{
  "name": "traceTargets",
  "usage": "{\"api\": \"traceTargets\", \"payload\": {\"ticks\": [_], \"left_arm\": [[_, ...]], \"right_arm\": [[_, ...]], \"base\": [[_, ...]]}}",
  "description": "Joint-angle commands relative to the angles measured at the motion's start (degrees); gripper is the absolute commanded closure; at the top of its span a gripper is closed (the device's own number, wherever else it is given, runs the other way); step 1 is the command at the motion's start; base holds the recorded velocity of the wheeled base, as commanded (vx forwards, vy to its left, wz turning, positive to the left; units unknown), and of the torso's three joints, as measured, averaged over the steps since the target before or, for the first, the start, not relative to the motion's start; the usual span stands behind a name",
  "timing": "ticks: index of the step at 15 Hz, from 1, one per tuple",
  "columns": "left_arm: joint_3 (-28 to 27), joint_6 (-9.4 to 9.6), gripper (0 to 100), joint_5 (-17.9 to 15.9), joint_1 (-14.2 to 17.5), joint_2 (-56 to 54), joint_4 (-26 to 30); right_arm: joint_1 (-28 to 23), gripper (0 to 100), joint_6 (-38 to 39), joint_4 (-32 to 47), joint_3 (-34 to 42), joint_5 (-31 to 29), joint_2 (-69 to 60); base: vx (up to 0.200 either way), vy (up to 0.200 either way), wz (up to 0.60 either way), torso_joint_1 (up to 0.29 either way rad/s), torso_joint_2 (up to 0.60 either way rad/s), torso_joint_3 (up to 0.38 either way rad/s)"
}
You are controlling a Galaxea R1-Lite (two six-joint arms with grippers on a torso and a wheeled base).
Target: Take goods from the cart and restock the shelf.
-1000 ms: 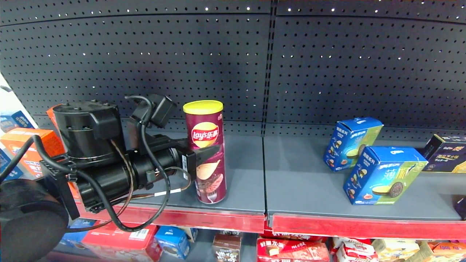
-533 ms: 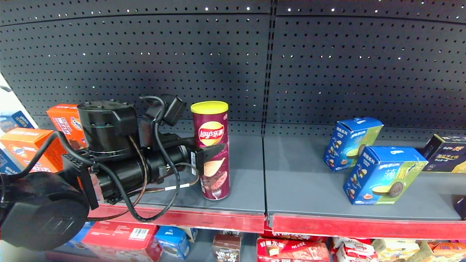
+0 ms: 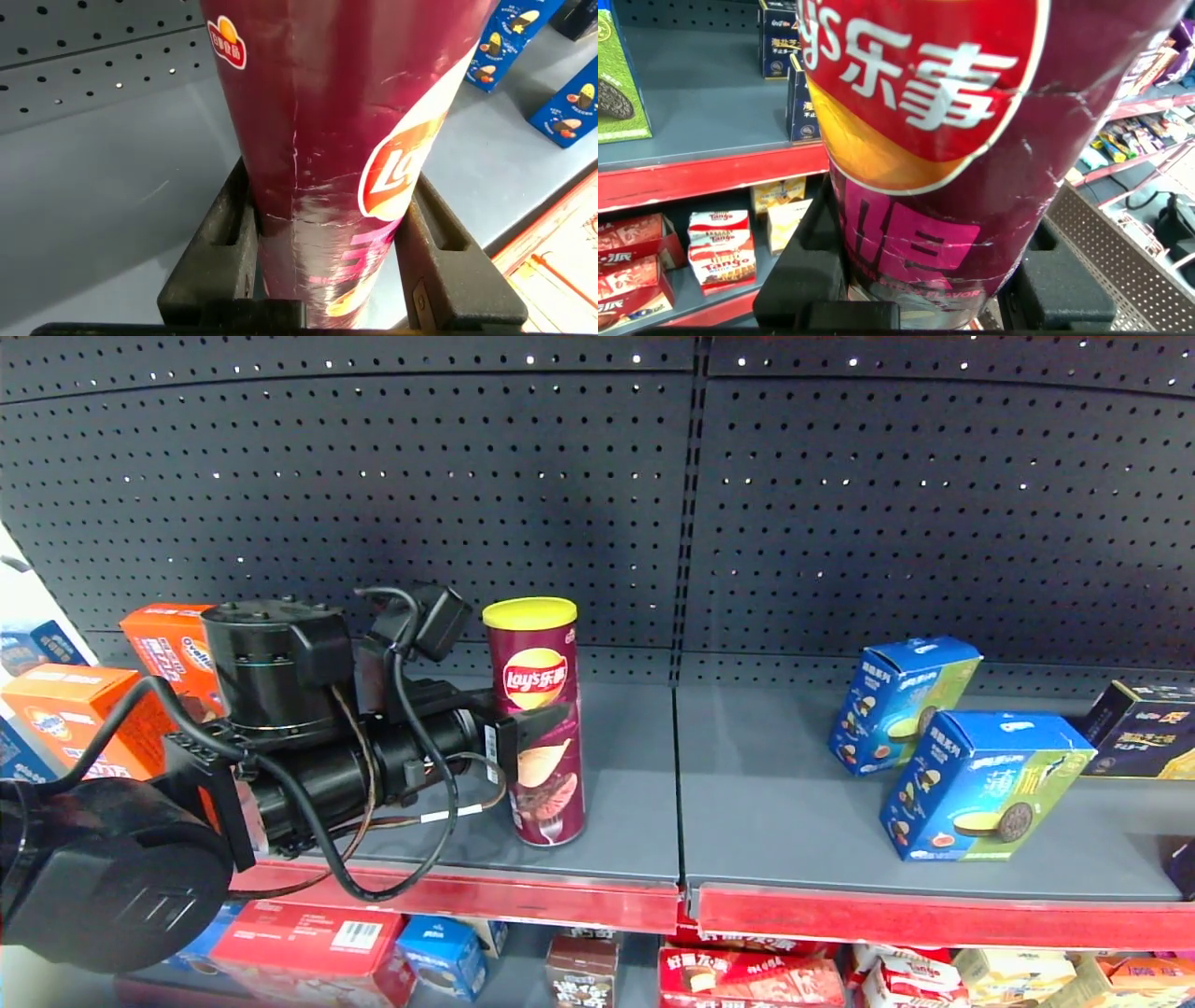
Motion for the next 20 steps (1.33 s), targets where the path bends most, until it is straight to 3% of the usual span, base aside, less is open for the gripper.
{"api": "traceTargets", "payload": {"ticks": [1, 7, 8, 14, 20], "left_arm": [[0.07, 0.07, 100, -0.04, -0.07, 0.33, 0.22], [0.16, 0.16, 100, -0.04, -0.07, 0.24, 0.13], [0.16, 0.24, 0, -0.04, -0.07, 0.24, 0.13], [-0.54, -0.11, 0, 0.40, -0.34, -0.02, 0.13], [3.15, 0.16, 0, 0.40, -0.34, -3.71, 0.22]], "right_arm": [[-0.02, 100, -0.03, 0.01, -0.13, -0.07, 0.13], [0.07, 100, -0.03, 0.01, -0.48, -0.07, 0.13], [0.07, 100, 0.06, 0.01, -0.48, 0.01, 0.13], [0.07, 100, 0.06, 0.01, -0.48, -0.07, 0.04], [0.07, 100, 0.06, 0.01, -0.48, 0.01, 0.04]], "base": [[0.000, 0.000, 0.00, 0.000, 0.00, 0.000], [0.000, 0.000, 0.00, 0.000, 0.00, 0.000], [0.000, 0.000, 0.00, 0.000, 0.00, 0.000], [0.000, 0.000, 0.00, 0.000, 0.00, 0.000], [0.000, 0.000, 0.00, 0.000, 0.00, 0.000]]}}
